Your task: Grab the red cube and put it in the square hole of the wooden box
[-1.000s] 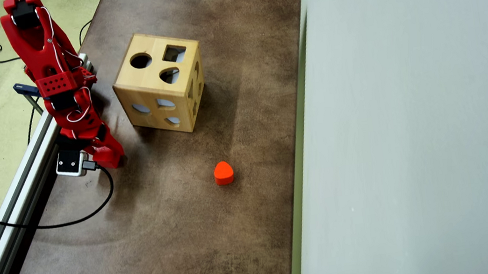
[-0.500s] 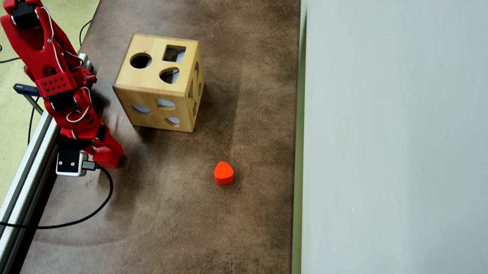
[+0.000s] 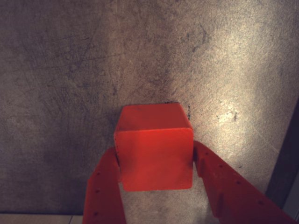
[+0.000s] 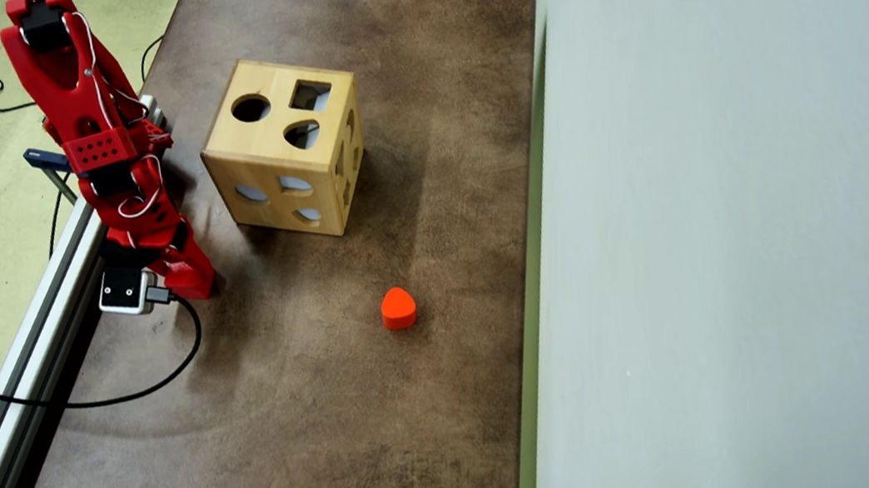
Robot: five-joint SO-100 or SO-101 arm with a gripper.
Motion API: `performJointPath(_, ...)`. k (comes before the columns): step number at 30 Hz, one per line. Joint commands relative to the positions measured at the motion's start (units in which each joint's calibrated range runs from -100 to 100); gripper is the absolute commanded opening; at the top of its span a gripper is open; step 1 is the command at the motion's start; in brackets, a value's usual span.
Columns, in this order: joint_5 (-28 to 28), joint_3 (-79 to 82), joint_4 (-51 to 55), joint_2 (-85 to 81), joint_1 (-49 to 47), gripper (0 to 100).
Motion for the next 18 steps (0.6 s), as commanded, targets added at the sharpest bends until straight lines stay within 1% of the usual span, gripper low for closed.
performJointPath(1, -0.15, -2.05, 0.3, -1.08, 0.23, 6)
performJointPath(5, -0.15, -2.14, 0.38, -1.76, 0.31, 6)
performJointPath(12, -0.34, -2.05, 0.87, -8.38, 0.31, 6)
performJointPath(15, -2.54, -2.32, 4.57, -11.27, 0.31, 6)
performJointPath(18, -5.81, -5.45, 11.08, -15.94, 0.23, 6)
